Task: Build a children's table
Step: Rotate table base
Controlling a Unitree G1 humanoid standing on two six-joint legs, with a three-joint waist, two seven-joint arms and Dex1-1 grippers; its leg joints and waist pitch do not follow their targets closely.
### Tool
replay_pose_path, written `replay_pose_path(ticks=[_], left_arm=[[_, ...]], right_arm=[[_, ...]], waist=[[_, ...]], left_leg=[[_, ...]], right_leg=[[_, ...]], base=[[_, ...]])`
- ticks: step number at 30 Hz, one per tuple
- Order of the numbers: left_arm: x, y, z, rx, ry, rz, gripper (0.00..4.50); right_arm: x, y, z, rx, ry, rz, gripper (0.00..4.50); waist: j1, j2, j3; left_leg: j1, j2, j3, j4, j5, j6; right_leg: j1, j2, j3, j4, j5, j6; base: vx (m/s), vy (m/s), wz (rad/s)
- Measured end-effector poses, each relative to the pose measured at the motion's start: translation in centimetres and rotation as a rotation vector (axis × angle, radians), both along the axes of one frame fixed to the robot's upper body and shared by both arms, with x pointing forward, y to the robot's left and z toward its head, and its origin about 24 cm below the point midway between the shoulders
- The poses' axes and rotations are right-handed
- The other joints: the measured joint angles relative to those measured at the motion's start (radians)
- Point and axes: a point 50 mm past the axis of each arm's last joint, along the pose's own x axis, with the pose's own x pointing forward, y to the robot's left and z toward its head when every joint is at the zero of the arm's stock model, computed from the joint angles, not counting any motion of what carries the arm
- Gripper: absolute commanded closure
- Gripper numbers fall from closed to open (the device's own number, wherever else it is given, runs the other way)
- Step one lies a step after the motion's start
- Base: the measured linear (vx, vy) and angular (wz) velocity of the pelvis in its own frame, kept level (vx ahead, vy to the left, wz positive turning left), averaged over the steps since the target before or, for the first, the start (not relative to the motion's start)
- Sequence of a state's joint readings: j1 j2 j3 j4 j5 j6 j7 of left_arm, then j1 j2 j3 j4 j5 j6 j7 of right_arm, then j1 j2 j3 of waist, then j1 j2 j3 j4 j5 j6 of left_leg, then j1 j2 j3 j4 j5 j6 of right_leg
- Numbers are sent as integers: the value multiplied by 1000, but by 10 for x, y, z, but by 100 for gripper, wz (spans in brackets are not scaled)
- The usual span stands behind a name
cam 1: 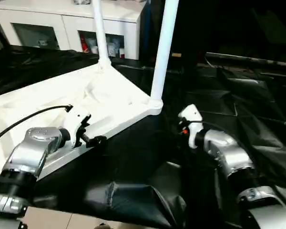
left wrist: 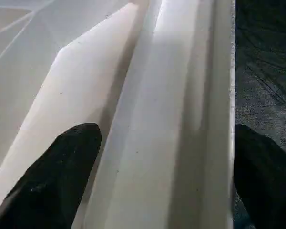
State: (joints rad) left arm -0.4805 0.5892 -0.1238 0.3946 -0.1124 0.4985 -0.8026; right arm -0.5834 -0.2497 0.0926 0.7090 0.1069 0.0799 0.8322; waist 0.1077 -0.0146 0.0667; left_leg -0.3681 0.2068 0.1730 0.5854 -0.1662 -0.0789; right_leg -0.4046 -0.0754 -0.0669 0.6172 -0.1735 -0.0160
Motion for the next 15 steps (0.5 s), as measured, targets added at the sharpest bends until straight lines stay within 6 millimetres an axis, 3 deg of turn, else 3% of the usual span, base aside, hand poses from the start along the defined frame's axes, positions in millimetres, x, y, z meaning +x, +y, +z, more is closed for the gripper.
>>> replay_pose_path(ticks=[7, 15], left_arm=[[0, 1, 0, -23, 18, -68, 71], [1, 3, 0, -15, 24, -119, 117]], right_arm=[[-2, -1, 1, -3, 2, 1, 65], [-9, -2, 2, 12, 7, 82, 65]], waist=[[5, 4, 0], [6, 7, -1]], left_leg=[[-1, 0, 0, 0, 0, 0], [-1, 0, 0, 0, 0, 0]], right_leg=[[0, 0, 0, -1, 0, 0], [0, 0, 0, -3, 0, 0]], base=[[0, 0, 0], [0, 0, 0]])
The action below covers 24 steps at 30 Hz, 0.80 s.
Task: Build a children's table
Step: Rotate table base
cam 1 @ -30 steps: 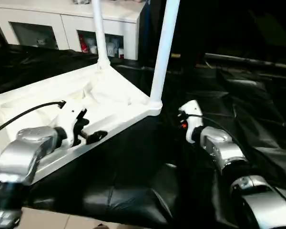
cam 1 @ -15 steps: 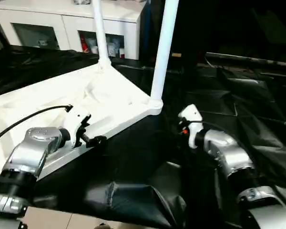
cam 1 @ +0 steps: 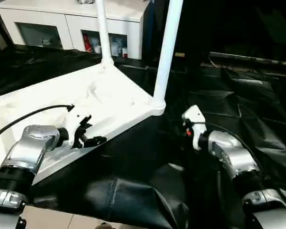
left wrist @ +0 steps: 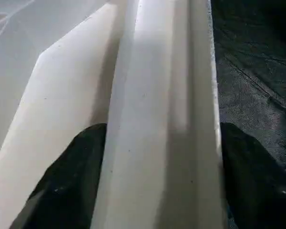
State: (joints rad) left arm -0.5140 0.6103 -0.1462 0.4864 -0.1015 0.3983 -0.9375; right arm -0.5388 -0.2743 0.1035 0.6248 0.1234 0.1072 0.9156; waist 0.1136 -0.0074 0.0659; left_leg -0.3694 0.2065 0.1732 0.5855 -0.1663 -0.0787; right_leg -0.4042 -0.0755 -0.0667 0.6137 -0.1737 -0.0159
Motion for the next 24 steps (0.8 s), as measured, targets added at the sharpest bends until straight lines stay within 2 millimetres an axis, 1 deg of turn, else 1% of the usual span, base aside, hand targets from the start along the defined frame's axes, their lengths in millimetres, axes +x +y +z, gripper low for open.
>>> replay_pose_path(ticks=[1, 2, 6, 8, 10, 13, 15, 17, 19, 20, 21, 24], left_arm=[[0, -1, 0, 3, -2, -8, 126], [0, -1, -1, 6, 0, -19, 126], [0, -1, -3, 17, -3, -61, 134], [-1, -2, -4, 18, -7, -101, 137], [-2, -4, -6, 21, -7, -136, 137], [0, -16, -8, 26, -19, -218, 142], [2, -25, -10, 22, -30, -270, 142], [4, -37, -13, 17, -36, -324, 142], [7, -46, -13, 20, -51, -359, 142], [8, -55, -15, 16, -57, -388, 142], [10, -59, -15, 15, -64, -400, 142], [14, -81, -16, 3, -88, -464, 142]], right_arm=[[-2, 1, 4, 3, -12, 40, 65], [-5, 1, 7, 8, -23, 86, 65], [-17, 0, 10, -10, -23, 222, 65], [-22, -4, 9, -19, -10, 262, 65], [-23, -5, 8, -23, -4, 268, 65], [-23, -10, 12, -41, -17, 269, 65], [-25, -15, 14, -54, -22, 271, 65], [-28, -17, 16, -31, -23, 272, 65], [-29, -15, 19, -3, -23, 275, 65], [-30, -16, 24, 24, -29, 278, 65], [-30, -15, 28, 42, -41, 283, 65], [-34, -12, 37, 82, -60, 303, 65]], waist=[[1, 0, 0], [2, 1, 0], [6, 4, -2], [12, 6, -3], [18, 8, -4], [35, 11, -4], [47, 18, -5], [59, 23, -4], [64, 26, -3], [68, 31, -3], [71, 34, -3], [84, 35, -3]], left_leg=[[0, 0, 0, 0, 0, 0], [1, 0, 0, 0, 0, 0], [1, 0, 0, 0, 0, 0], [1, 0, 0, 0, 0, 0], [1, 0, 0, 0, 0, 0], [1, 0, 0, 0, 0, 0], [2, 0, 0, 0, 0, 0], [1, 0, 1, 0, 0, 0], [0, 0, 2, 0, 0, 1], [0, 0, 1, 1, 0, 1], [0, 0, 2, 1, 0, 1], [0, 0, 1, 1, 0, 1]], right_leg=[[0, 0, 0, 0, 0, 0], [1, 0, 0, 0, 0, 0], [2, 0, 0, -1, 0, 0], [2, 0, 0, -1, 0, 0], [2, 0, 0, -1, 0, 0], [3, -1, 0, -1, 0, 0], [7, -1, 1, -1, 0, 0], [9, -2, 1, -2, 0, 1], [9, -2, 2, -2, 0, 1], [10, -2, 2, -2, 0, 1], [11, -3, 2, -2, -1, 1], [12, -3, 1, -2, -2, 4]], base=[[0, 0, 0], [0, 0, 0], [0, 0, 0], [0, 0, 0], [0, 0, 0], [0, 0, 0], [0, 0, 0], [0, 0, 0], [0, 0, 0], [0, 0, 0], [0, 0, 0], [0, 0, 0]])
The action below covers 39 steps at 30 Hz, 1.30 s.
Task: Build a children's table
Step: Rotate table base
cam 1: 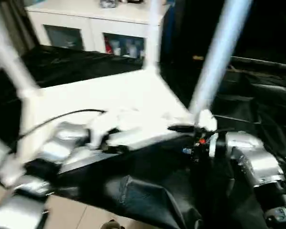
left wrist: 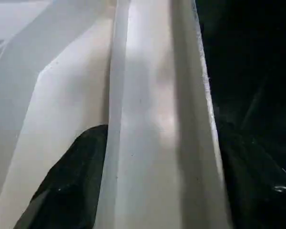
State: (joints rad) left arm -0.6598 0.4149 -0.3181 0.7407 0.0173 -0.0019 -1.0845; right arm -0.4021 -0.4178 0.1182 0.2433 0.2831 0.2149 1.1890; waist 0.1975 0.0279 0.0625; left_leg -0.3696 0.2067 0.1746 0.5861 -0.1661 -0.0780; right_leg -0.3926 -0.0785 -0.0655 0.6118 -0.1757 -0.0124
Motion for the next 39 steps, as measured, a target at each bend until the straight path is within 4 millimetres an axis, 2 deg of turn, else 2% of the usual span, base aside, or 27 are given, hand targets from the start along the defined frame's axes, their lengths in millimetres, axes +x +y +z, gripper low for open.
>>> replay_pose_path(ticks=[6, 9, 13, 14, 15, 17, 20, 25, 28, 32, 35, 39], left_arm=[[3, -36, -2, -38, -40, -95, 142], [3, -43, -2, -50, -55, -120, 146], [4, -48, -3, -53, -80, -131, 146], [5, -50, -3, -51, -92, -129, 91], [6, -50, -3, -50, -95, -128, 77], [8, -50, -1, -48, -116, -123, 77], [9, -47, 2, -41, -130, -122, 30], [4, -27, 20, -127, -113, -74, 11], [-9, -9, 19, -128, -33, -31, 11], [-24, 8, 16, -119, 53, 14, 11], [-37, 14, 27, -212, 114, 42, 11], [-55, 8, 43, -316, 195, -9, 11]], right_arm=[[-7, 7, -3, 39, 22, 12, 65], [-8, 7, -6, 40, 36, -7, 65], [-7, 8, -5, 36, 34, -42, 65], [-7, 9, -4, 36, 28, -49, 65], [-6, 9, -4, 38, 24, -58, 65], [-6, 10, -4, 40, 24, -70, 65], [-4, 12, -3, 63, 25, -97, 65], [1, 14, 3, 158, 27, -189, 65], [10, 16, 7, 201, 16, -289, 65], [23, 12, 7, 221, 24, -445, 65], [30, 18, 0, 221, 56, -541, 65], [38, 23, -13, 189, 108, -664, 65]], waist=[[0, 5, -2], [-5, 8, -3], [-4, 16, -6], [-3, 17, -6], [-4, 17, -6], [-5, 17, -6], [-11, 17, -6], [-38, 18, -7], [-58, 19, -7], [-60, 19, -7], [-61, 17, -7], [-61, 17, -7]], left_leg=[[-4, 0, 0, 1, 0, 0], [-8, 0, -1, 1, 0, 0], [-15, 0, -1, 2, 1, 2], [-16, 0, -1, 3, 1, 2], [-16, 0, -1, 3, 1, 2], [-16, 1, -1, 4, 2, 2], [-15, 1, -2, 4, 2, 2], [-14, 1, -2, 3, 1, 2], [-13, 1, -2, 2, 2, 2], [-14, 0, -2, 1, 2, 2], [-14, 1, -1, 1, 2, 2], [-14, 0, -1, 1, 2, 2]], right_leg=[[-2, 0, 0, -1, 0, 1], [-7, 0, 0, 0, -1, 1], [-11, 1, -1, 0, -1, 2], [-11, 1, -1, 0, -1, 2], [-11, 1, -1, 0, -1, 2], [-11, 0, -1, 0, -1, 2], [-11, 0, -1, 1, 0, 3], [-11, 0, -1, 3, 0, 3], [-13, 0, -1, 3, -1, 4], [-13, 1, -1, 2, -1, 5], [-14, 0, 0, 3, -2, 5], [-14, 0, 0, 2, -3, 6]], base=[[0, 0, 0], [0, 0, 0], [0, 0, 0], [0, 0, 0], [0, 0, 0], [0, 0, 0], [0, 0, 0], [0, 0, 0], [0, 0, 0], [0, 0, 0], [0, 0, 0], [0, 0, 0]])
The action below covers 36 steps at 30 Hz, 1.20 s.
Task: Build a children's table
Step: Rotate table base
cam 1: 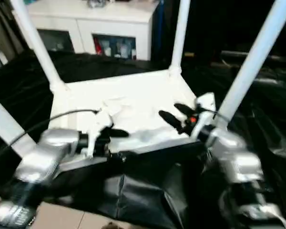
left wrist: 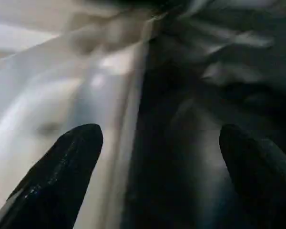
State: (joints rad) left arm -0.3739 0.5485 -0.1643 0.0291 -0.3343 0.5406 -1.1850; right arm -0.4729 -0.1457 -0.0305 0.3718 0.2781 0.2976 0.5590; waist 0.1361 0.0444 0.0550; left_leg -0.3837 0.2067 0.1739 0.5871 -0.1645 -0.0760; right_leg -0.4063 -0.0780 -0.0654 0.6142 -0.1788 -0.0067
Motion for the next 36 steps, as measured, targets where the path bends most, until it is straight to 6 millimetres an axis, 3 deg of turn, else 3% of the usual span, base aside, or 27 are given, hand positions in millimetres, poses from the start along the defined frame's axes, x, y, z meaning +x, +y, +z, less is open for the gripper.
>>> replay_pose_path(ticks=[5, 11, 19, 22, 27, 32, 36], left_arm=[[-17, 9, -20, 141, 104, -1, 11], [-25, 12, -18, 226, 126, 21, 11], [-23, 15, -30, 349, 63, 92, 11], [-26, 20, -37, 388, 69, 131, 11], [-21, 21, -42, 417, 31, 174, 11], [-17, 19, -44, 407, 6, 193, 11], [-17, 19, -43, 387, -19, 201, 11]], right_arm=[[17, 0, -4, -40, 28, -152, 65], [32, -17, -7, -27, 61, -403, 65], [41, -27, -8, -21, 59, -579, 65], [43, -46, -10, -47, 57, -670, 65], [43, -95, -4, -117, 37, -806, 65], [49, -114, 13, -127, -6, -812, 65], [55, -111, 25, -118, -43, -743, 65]], waist=[[-22, -1, 0], [-31, -3, 0], [-23, -4, -1], [-16, -4, -1], [3, -4, 0], [-8, -3, 0], [-25, -3, 0]], left_leg=[[0, 0, 0, -1, 0, 0], [1, 0, 0, 0, 0, 0], [0, 0, 0, 0, 0, 0], [-1, 0, 0, 1, 0, 0], [-3, 0, 4, 3, 0, 0], [-3, 0, 3, 5, 0, 0], [-3, 0, 1, 5, 0, 0]], right_leg=[[0, 0, 0, 0, -3, 6], [0, 0, 1, 1, -1, 2], [2, 0, 1, 1, -1, 2], [3, 0, 1, 1, -3, 4], [6, -1, 6, 2, -4, 7], [4, 0, 5, 5, -3, 6], [3, 0, 4, 7, -2, 5]], base=[[0, 0, 0], [0, 0, 0], [0, 0, 0], [0, 0, 0], [0, 0, 0], [0, 0, 0], [0, 0, 0]])
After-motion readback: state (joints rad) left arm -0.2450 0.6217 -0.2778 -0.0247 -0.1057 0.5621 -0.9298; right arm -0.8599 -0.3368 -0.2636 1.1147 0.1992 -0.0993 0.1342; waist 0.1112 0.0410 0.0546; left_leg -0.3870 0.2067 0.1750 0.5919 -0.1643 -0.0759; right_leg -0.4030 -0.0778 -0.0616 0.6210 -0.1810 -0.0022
